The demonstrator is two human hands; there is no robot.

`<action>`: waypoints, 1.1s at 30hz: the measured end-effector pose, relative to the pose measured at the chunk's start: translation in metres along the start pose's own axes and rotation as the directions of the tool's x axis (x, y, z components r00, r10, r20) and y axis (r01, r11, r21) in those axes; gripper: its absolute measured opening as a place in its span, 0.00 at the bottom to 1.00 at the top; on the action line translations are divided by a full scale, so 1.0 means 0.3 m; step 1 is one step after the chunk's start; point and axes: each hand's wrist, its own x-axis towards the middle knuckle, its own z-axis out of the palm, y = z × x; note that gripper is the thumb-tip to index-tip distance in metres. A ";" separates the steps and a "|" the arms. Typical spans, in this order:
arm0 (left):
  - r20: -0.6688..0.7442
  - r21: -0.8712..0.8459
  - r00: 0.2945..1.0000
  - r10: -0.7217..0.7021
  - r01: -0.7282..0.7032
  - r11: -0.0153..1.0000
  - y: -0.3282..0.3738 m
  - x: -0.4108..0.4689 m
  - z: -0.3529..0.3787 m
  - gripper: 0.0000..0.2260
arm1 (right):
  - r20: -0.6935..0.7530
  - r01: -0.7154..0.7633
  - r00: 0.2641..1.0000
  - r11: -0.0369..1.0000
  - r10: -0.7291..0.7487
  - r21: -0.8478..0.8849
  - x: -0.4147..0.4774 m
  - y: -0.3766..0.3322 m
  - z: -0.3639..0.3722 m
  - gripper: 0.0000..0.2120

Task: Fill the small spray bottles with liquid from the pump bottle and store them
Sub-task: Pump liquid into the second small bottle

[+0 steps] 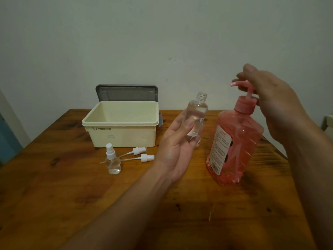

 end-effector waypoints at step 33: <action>0.036 0.061 0.995 0.097 -0.099 0.993 0.099 -0.082 -0.140 0.19 | 0.275 0.044 0.959 0.991 -0.076 0.124 -0.196 0.033 0.343 0.18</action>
